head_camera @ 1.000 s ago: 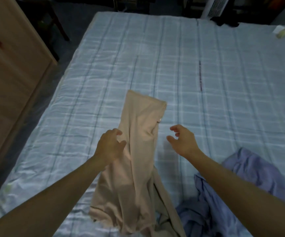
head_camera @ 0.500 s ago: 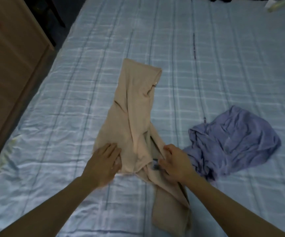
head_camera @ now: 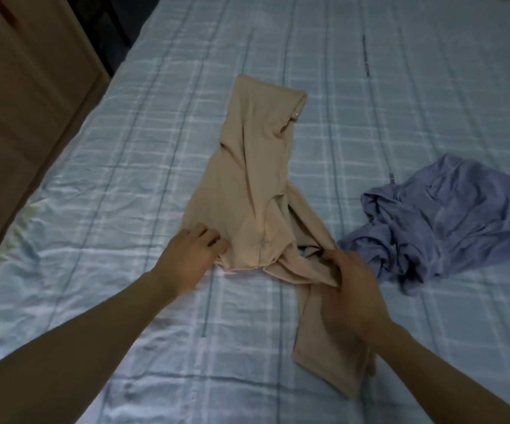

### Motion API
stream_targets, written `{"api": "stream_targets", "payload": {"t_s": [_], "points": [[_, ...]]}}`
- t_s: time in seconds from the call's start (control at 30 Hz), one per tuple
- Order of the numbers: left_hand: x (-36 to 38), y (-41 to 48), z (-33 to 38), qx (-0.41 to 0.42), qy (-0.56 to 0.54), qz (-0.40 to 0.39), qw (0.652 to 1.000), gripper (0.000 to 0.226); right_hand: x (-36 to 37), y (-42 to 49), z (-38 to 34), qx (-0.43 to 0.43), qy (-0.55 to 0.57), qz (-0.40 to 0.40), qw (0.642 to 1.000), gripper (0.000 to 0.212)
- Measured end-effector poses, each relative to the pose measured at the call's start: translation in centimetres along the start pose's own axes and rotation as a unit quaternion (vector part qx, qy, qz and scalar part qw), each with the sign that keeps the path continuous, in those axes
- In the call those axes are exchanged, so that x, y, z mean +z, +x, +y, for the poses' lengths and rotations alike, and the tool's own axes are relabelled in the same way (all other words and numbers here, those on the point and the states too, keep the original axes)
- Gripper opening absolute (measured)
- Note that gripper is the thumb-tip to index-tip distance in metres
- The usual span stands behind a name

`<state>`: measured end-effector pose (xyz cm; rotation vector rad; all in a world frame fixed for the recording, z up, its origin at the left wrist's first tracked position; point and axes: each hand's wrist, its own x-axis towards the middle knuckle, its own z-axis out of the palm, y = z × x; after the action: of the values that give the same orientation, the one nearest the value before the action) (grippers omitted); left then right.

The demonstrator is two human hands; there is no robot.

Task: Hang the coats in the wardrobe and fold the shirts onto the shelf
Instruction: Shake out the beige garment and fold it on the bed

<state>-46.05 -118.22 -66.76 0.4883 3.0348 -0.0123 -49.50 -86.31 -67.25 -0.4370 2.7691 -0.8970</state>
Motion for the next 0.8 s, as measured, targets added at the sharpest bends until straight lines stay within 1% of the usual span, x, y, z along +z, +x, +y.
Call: {"api": "stream_targets", "payload": {"t_s": [0.07,0.17,0.2,0.27,0.33,0.37,0.43,0.5,0.53,0.6,0.67,0.73,0.77,0.8], "points": [[-0.4,0.1,-0.4,0.001,-0.013,-0.001,1.000,0.034,-1.1,0.2,-0.1,-0.011,0.040,0.000,0.999,0.040],[-1.7,-0.9,-0.9,0.030,-0.025,0.017,0.999,0.035,-3.3,0.4,-0.4,-0.005,0.072,-0.019,0.997,0.037],[-2.3,-1.7,-1.1,0.035,-0.022,0.023,0.999,0.036,-4.2,0.4,-0.4,0.003,0.070,-0.030,0.997,0.036],[-3.5,-4.1,-1.5,0.042,-0.018,0.022,0.999,0.038,-6.3,0.4,-0.2,0.024,0.062,-0.078,0.995,0.034],[-4.3,-7.5,-1.6,0.047,-0.011,-0.002,0.999,0.038,-8.2,-0.2,0.1,0.027,0.042,-0.143,0.988,0.037],[-4.3,-9.4,-1.6,0.044,-0.008,-0.026,0.999,0.042,-8.9,-0.6,0.3,0.028,0.024,-0.170,0.985,0.038],[-3.8,-13.1,-0.9,0.031,-0.012,-0.082,0.996,0.053,-9.8,-1.7,0.5,0.032,-0.008,-0.213,0.976,0.038],[-3.3,-15.8,0.5,0.012,-0.033,-0.119,0.992,0.056,-9.5,-2.8,0.9,0.028,-0.024,-0.242,0.970,0.040],[-3.0,-16.5,1.3,-0.001,-0.039,-0.128,0.991,0.057,-9.1,-3.4,1.2,0.021,-0.030,-0.246,0.968,0.042],[-2.8,-16.8,3.0,-0.039,-0.031,-0.156,0.987,0.056,-7.9,-4.7,1.9,0.007,-0.019,-0.230,0.973,0.046],[-2.9,-16.4,4.4,-0.103,-0.023,-0.201,0.974,0.049,-6.8,-5.7,3.0,0.026,0.009,-0.201,0.979,0.049],[-3.3,-15.7,5.6,-0.139,0.014,-0.257,0.956,0.048,-6.1,-6.4,4.1,0.065,0.004,-0.177,0.982,0.039],[-3.6,-15.3,6.1,-0.155,0.015,-0.273,0.949,0.046,-6.0,-6.8,4.7,0.085,-0.011,-0.173,0.981,0.031],[-3.9,-14.7,6.7,-0.169,0.007,-0.271,0.948,0.042,-5.9,-7.2,5.2,0.102,-0.020,-0.173,0.979,0.028]]}}
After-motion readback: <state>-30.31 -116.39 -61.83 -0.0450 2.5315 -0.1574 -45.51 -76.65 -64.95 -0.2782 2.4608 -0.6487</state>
